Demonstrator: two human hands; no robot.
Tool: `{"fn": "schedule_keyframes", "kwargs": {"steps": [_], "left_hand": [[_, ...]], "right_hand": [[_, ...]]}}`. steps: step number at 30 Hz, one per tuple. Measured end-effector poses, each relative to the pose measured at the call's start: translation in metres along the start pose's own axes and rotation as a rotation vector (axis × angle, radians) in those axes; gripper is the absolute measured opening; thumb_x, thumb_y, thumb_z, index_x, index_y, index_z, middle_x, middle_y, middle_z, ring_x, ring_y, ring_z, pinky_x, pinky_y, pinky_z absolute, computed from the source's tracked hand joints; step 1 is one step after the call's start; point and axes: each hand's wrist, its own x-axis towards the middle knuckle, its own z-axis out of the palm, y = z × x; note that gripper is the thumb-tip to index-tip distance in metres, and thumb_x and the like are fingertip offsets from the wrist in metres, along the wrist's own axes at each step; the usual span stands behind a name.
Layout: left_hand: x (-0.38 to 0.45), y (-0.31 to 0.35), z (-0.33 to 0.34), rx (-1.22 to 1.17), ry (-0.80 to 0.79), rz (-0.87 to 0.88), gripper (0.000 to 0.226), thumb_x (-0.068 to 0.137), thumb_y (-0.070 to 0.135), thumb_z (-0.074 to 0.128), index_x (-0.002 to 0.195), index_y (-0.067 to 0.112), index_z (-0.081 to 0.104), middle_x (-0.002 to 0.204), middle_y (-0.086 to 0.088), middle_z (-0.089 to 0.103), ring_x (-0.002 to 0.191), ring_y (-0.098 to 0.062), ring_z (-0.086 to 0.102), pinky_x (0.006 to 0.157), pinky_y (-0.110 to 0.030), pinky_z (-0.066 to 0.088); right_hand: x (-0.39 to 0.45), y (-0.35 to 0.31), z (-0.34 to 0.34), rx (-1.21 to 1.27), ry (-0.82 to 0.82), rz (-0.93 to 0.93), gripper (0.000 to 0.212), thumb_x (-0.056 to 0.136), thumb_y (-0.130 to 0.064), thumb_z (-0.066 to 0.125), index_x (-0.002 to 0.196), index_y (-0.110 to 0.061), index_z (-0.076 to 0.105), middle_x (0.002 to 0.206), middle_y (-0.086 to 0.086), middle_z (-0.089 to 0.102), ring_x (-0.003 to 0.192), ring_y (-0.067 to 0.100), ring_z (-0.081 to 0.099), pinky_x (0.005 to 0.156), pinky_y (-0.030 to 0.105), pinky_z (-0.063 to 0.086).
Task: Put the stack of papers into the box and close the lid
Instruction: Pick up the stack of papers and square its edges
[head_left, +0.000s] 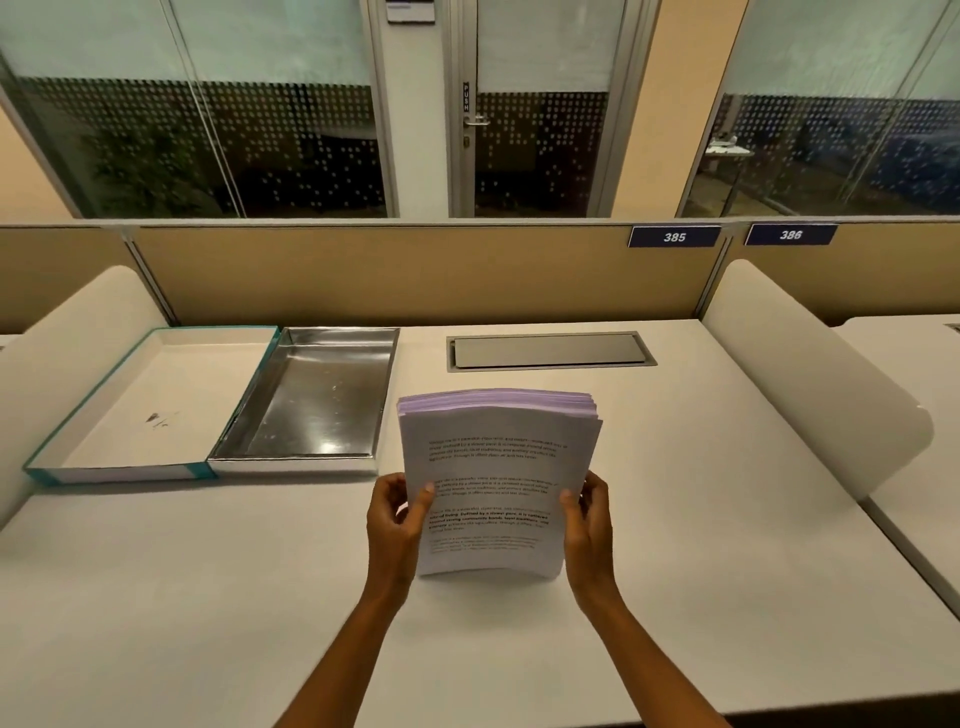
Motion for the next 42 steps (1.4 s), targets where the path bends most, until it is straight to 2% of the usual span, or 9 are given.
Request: {"fn": "schedule_keyframes", "kwargs": {"steps": [5, 11, 14, 18, 23, 29, 36, 39, 42], "left_hand": [[0.012, 0.048, 0.016, -0.059, 0.063, 0.103, 0.056, 0.080, 0.056, 0.054, 0.096, 0.003, 0.053, 0.081, -0.005, 0.064, 0.067, -0.005, 0.065, 0.057, -0.017, 0.053], [0.029, 0.088, 0.034, -0.073, 0.186, -0.029, 0.083, 0.076, 0.076, 0.040, 0.099, -0.003, 0.055, 0.091, -0.027, 0.064, 0.078, -0.028, 0.061, 0.063, -0.032, 0.048], [0.032, 0.090, 0.036, -0.032, 0.200, -0.095, 0.060, 0.087, 0.063, 0.047, 0.091, 0.004, 0.056, 0.085, -0.019, 0.064, 0.077, -0.025, 0.060, 0.063, -0.032, 0.047], [0.031, 0.087, 0.035, 0.031, 0.196, -0.096, 0.032, 0.095, 0.042, 0.047, 0.084, 0.013, 0.055, 0.077, -0.011, 0.062, 0.076, -0.023, 0.059, 0.060, -0.029, 0.046], [0.030, 0.088, 0.037, 0.033, 0.212, -0.084, 0.041, 0.096, 0.048, 0.044, 0.076, 0.014, 0.054, 0.073, -0.009, 0.061, 0.069, -0.019, 0.058, 0.058, -0.026, 0.044], [0.026, 0.086, 0.038, 0.046, 0.224, -0.076, 0.039, 0.095, 0.049, 0.046, 0.080, 0.016, 0.059, 0.080, -0.011, 0.066, 0.074, -0.021, 0.062, 0.058, -0.026, 0.047], [0.006, 0.068, 0.015, -0.076, 0.010, 0.092, 0.057, 0.069, 0.083, 0.046, 0.089, 0.034, 0.066, 0.076, 0.007, 0.069, 0.070, -0.005, 0.066, 0.056, -0.018, 0.054], [-0.005, 0.036, -0.005, -0.004, -0.080, 0.113, 0.043, 0.072, 0.065, 0.068, 0.102, 0.034, 0.066, 0.097, 0.007, 0.074, 0.092, -0.011, 0.071, 0.070, -0.021, 0.059], [-0.011, 0.004, -0.020, 0.132, -0.105, 0.089, 0.037, 0.078, 0.034, 0.076, 0.111, 0.029, 0.063, 0.108, 0.006, 0.072, 0.103, -0.018, 0.068, 0.087, -0.030, 0.060]], "right_hand": [[0.017, -0.030, 0.008, 0.047, 0.059, -0.061, 0.043, 0.082, -0.063, 0.039, 0.110, -0.031, 0.046, 0.093, -0.015, 0.065, 0.082, 0.006, 0.068, 0.059, 0.018, 0.055], [0.038, -0.073, 0.021, 0.069, 0.187, 0.028, 0.054, 0.079, -0.070, 0.034, 0.106, -0.024, 0.042, 0.088, 0.002, 0.062, 0.073, 0.013, 0.065, 0.049, 0.014, 0.048], [0.046, -0.085, 0.020, 0.087, 0.221, 0.103, 0.056, 0.076, -0.073, 0.042, 0.103, -0.024, 0.042, 0.088, 0.004, 0.061, 0.074, 0.015, 0.062, 0.053, 0.019, 0.047], [0.048, -0.083, 0.019, 0.035, 0.222, 0.107, 0.037, 0.091, -0.053, 0.052, 0.112, -0.024, 0.046, 0.097, 0.008, 0.063, 0.075, 0.015, 0.062, 0.052, 0.019, 0.046], [0.042, -0.087, 0.020, -0.001, 0.216, 0.051, 0.053, 0.079, -0.066, 0.039, 0.104, -0.022, 0.056, 0.095, 0.008, 0.066, 0.078, 0.017, 0.065, 0.054, 0.019, 0.048], [0.039, -0.084, 0.022, -0.023, 0.214, 0.055, 0.039, 0.080, -0.068, 0.041, 0.086, -0.032, 0.055, 0.086, 0.001, 0.066, 0.072, 0.013, 0.064, 0.051, 0.017, 0.046], [0.031, -0.075, 0.009, 0.073, 0.035, 0.012, 0.078, 0.070, -0.085, 0.035, 0.108, -0.022, 0.057, 0.092, 0.004, 0.067, 0.079, 0.014, 0.065, 0.062, 0.024, 0.053], [0.027, -0.055, -0.009, 0.100, -0.120, -0.013, 0.061, 0.075, -0.071, 0.052, 0.117, -0.027, 0.052, 0.092, -0.014, 0.069, 0.082, 0.002, 0.067, 0.062, 0.016, 0.054], [0.023, -0.022, -0.026, 0.011, -0.222, 0.003, 0.039, 0.085, -0.036, 0.063, 0.121, -0.029, 0.051, 0.108, -0.013, 0.068, 0.098, 0.009, 0.067, 0.072, 0.022, 0.058]]}}
